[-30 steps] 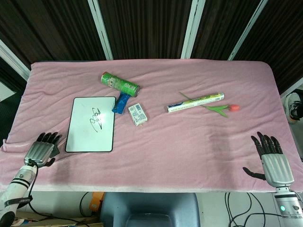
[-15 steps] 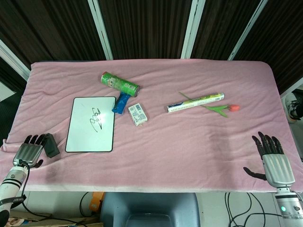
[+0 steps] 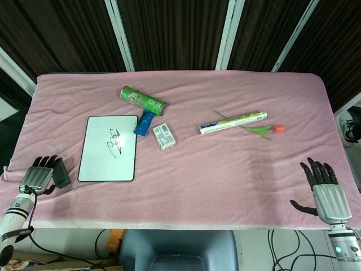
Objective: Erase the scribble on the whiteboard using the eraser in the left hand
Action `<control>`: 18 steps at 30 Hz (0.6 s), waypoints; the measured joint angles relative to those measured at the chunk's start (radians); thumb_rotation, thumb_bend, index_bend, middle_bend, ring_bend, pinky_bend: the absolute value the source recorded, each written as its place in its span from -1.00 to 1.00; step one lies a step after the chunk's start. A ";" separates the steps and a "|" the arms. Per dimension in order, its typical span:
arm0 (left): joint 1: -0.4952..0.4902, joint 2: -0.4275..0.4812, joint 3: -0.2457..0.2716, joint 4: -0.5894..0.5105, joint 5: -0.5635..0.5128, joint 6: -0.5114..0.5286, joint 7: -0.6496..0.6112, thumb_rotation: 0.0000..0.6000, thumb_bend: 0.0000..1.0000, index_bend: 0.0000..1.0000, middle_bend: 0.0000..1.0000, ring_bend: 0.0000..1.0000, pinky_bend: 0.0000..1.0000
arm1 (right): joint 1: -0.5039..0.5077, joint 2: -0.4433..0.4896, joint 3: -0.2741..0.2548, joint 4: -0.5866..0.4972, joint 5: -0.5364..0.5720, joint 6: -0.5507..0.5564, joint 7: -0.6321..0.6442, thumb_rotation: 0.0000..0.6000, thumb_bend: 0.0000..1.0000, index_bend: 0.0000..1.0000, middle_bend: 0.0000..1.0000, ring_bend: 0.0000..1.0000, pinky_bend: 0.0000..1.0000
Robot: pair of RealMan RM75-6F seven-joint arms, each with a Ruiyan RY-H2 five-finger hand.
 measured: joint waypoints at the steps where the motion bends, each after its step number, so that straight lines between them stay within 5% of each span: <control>1: 0.000 -0.001 -0.001 0.002 0.005 0.000 -0.010 1.00 -0.30 -0.98 -1.00 -1.00 -1.00 | 0.000 0.000 0.000 0.000 0.001 -0.001 -0.001 1.00 -0.39 -1.00 -1.00 -1.00 -0.87; 13: -0.032 -0.024 -0.014 0.018 0.053 -0.029 -0.048 1.00 -0.30 -0.86 -0.93 -1.00 -1.00 | 0.002 0.001 0.000 -0.003 0.004 -0.007 -0.005 1.00 -0.39 -1.00 -1.00 -1.00 -0.86; 18: -0.040 -0.029 -0.019 0.028 0.059 -0.038 -0.064 1.00 -0.30 -0.65 -0.80 -0.98 -1.00 | 0.001 0.003 0.001 -0.002 0.005 -0.006 0.000 1.00 -0.39 -1.00 -1.00 -1.00 -0.86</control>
